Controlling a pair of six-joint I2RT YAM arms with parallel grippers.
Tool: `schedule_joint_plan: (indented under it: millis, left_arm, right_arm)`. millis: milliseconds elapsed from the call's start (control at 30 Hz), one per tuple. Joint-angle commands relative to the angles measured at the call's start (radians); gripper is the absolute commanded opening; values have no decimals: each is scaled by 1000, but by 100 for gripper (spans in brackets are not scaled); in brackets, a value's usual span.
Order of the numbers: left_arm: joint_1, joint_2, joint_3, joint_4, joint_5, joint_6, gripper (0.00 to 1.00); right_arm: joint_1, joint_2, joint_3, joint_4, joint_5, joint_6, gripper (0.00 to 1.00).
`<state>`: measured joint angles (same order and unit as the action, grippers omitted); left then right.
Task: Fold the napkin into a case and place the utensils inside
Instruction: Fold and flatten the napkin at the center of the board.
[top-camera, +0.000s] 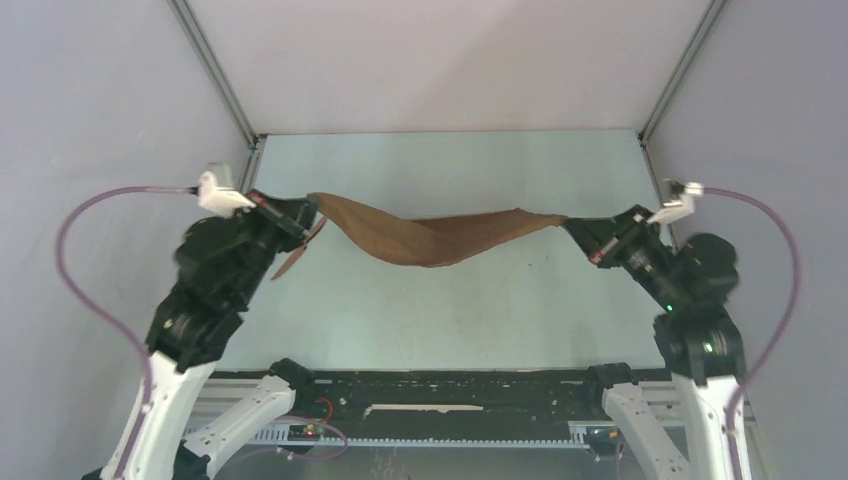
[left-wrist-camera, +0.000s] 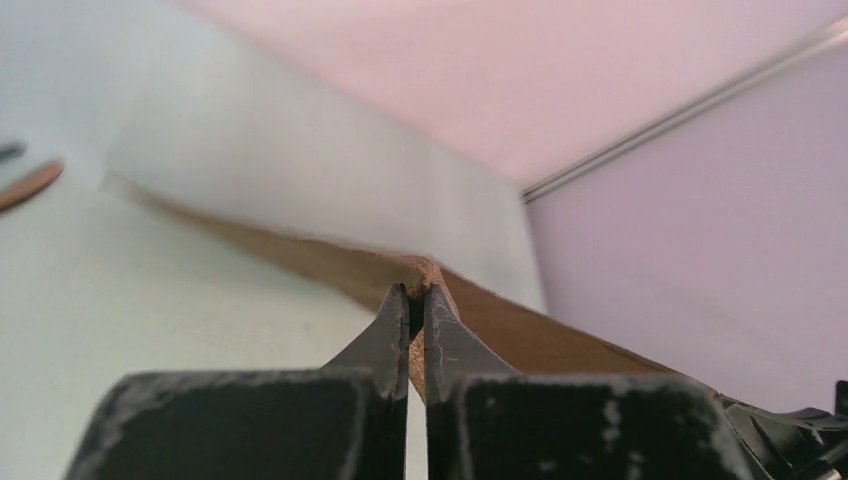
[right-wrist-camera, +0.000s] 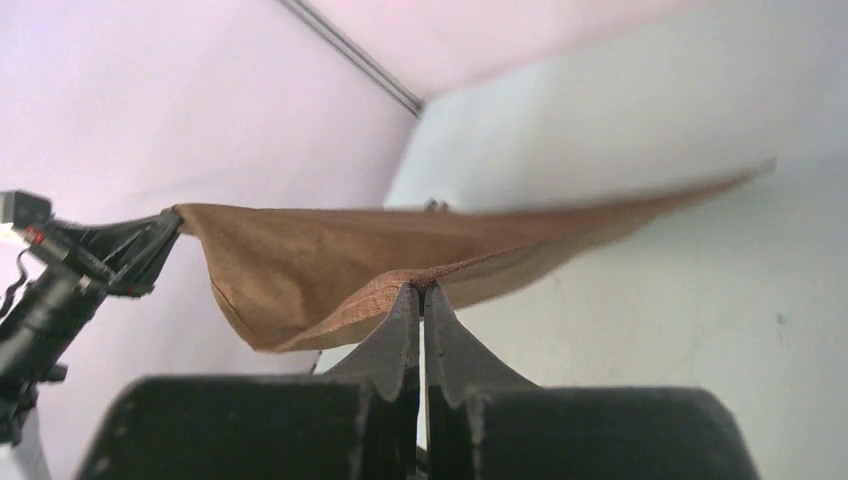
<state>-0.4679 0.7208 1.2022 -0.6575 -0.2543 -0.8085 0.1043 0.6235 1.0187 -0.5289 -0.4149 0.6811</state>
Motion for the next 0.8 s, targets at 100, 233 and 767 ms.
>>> schedule_joint_plan:
  millis: [100, 233, 767]
  left_arm:
    - [6, -93, 199, 140, 143, 170, 0]
    - [6, -92, 243, 219, 200, 196, 0]
    - [139, 478, 199, 127, -81, 68, 0]
  right_arm:
    - [-1, -111, 207, 80, -101, -66, 0]
    - [-2, -96, 274, 124, -124, -59, 0]
    - [-73, 486, 210, 220, 234, -94, 0]
